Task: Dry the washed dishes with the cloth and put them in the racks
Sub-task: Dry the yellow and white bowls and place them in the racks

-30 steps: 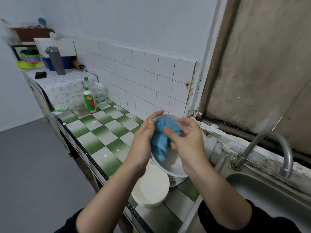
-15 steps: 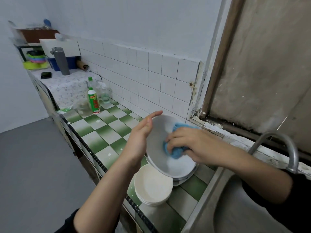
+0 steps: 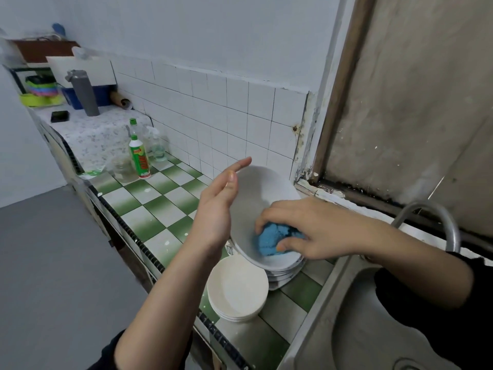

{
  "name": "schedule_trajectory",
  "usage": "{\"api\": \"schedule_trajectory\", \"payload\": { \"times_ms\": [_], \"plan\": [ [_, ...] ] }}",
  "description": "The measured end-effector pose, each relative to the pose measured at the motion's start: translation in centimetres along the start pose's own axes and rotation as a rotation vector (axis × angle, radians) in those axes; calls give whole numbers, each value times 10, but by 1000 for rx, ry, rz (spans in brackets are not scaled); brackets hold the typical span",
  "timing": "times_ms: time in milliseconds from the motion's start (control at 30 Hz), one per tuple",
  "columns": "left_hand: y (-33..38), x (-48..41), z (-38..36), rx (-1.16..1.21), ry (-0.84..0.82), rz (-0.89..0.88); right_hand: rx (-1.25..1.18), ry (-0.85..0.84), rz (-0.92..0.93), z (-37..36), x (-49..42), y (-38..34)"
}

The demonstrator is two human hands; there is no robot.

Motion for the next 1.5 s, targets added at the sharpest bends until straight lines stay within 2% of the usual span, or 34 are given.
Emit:
{"api": "schedule_trajectory", "payload": {
  "times_ms": [100, 167, 233, 300, 367, 433, 467, 533, 600, 667, 733, 767, 800, 867, 967, 1033, 1067, 1133, 1167, 1233, 1300, 1367, 1433, 1500],
  "plan": [
    [3, 0, -2, 1, -3, -33, -392, 65, -78, -4, -1, -11],
    [4, 0, -2, -13, 4, -53, -290, 104, -32, -8, -4, -11],
    [3, -1, 0, -7, 1, -44, 4, 116, 8, -10, -10, -5],
    [0, -1, 1, 11, -42, -12, 169, 255, -80, -8, -16, -1],
    [0, -1, -2, 25, -89, 3, 99, 501, -93, -10, -20, -6],
    [2, -2, -2, 21, -93, 1, -62, 615, -85, -14, -24, -19],
    [2, -2, 0, 22, -88, 4, -150, 593, -92, -15, -26, -24],
    [1, -4, 5, 36, -71, 20, -249, 422, -101, -12, -27, -32],
    [-2, -4, 13, 45, -42, 43, -241, 189, -115, -6, -27, -37],
    [-4, -2, 18, 60, -17, 50, -152, 59, -136, 0, -24, -34],
    [-6, 1, 17, 77, -16, 56, 58, 97, -226, 3, -27, -29],
    [-6, 1, 15, 80, -24, 56, 141, 190, -258, 2, -30, -28],
    [-5, 2, 13, 83, -35, 51, 150, 304, -258, 0, -33, -29],
    [-3, -1, 12, 81, -42, 33, -58, 443, -216, -6, -39, -36],
    [2, -5, 25, 81, -1, 17, -380, 298, -196, -16, -38, -46],
    [2, -5, 35, 72, 18, 18, -383, 207, -247, -20, -36, -45],
    [0, -5, 39, 69, 24, 20, -294, 214, -295, -22, -36, -42],
    [-3, -2, 39, 66, 30, 30, -86, 340, -419, -21, -42, -39],
    [-4, -1, 36, 58, 24, 31, -62, 447, -466, -21, -47, -38],
    [-2, 0, 30, 44, 15, 22, -204, 621, -500, -24, -55, -44],
    [-1, -2, 32, 49, 42, 26, -428, 591, -442, -30, -59, -53],
    [1, -6, 41, 42, 80, 23, -552, 416, -338, -31, -58, -62],
    [0, -8, 49, 35, 98, 22, -451, 314, -329, -31, -56, -56],
    [-2, -8, 50, 53, 106, 21, -190, 417, -422, -33, -56, -45]
  ]
}}
Point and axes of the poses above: each hand's wrist, its own x-axis away from the middle knuckle, its own z-axis out of the back of the hand, y = z × x, the point moved 2 cm from there along -x, towards the middle knuckle, and after that the axes turned 5 degrees about y, right-handed, at the moved point
